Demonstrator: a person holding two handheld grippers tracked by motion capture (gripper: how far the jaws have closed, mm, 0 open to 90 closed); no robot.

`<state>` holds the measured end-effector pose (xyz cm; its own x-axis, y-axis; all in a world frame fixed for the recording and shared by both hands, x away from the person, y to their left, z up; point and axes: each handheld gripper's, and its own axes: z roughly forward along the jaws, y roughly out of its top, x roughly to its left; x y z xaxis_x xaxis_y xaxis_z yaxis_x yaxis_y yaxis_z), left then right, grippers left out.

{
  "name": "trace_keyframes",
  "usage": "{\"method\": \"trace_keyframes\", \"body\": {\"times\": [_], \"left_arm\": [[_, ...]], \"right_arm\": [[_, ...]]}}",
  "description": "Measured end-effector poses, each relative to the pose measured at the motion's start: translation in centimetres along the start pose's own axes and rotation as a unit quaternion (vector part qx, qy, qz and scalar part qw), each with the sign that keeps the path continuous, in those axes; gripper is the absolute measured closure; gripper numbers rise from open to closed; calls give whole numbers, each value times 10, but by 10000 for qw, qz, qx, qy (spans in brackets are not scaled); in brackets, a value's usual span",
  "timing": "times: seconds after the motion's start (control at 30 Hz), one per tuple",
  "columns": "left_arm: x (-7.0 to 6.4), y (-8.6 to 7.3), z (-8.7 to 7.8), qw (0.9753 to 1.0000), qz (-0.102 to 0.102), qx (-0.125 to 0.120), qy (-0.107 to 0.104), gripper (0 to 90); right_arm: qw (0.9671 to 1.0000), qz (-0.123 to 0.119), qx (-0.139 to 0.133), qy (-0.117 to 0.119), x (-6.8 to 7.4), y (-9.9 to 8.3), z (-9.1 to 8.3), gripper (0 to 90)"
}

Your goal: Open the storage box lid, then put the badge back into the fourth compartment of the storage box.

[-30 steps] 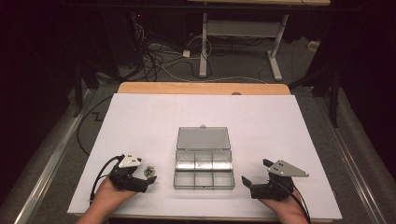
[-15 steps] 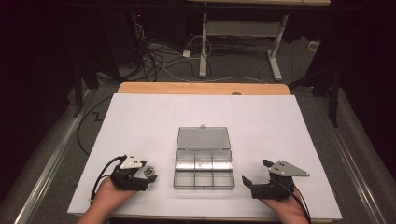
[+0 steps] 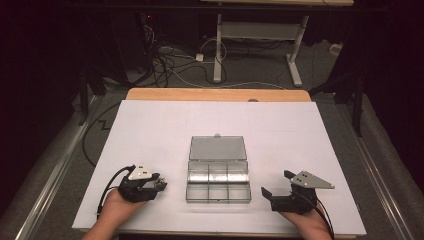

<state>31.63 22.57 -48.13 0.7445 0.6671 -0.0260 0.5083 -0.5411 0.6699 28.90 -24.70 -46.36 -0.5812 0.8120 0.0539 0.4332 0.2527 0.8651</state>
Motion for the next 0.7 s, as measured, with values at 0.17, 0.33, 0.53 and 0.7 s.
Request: {"method": "trace_keyframes", "body": {"times": [0.17,0.33,0.53,0.7], "left_arm": [[0,0,0,10000,-22,9,-22,542],[1,0,0,10000,-30,2,-54,545],[0,0,0,10000,-32,9,-43,546],[0,1,0,10000,-7,30,-31,547]], "right_arm": [[10000,43,27,-8,1,-1,-1,7],[10000,78,-5,-43,-1,-1,-2,7],[9999,82,23,-82,-3,-3,-3,7],[10000,55,-17,-73,-2,-2,-4,7]]}}
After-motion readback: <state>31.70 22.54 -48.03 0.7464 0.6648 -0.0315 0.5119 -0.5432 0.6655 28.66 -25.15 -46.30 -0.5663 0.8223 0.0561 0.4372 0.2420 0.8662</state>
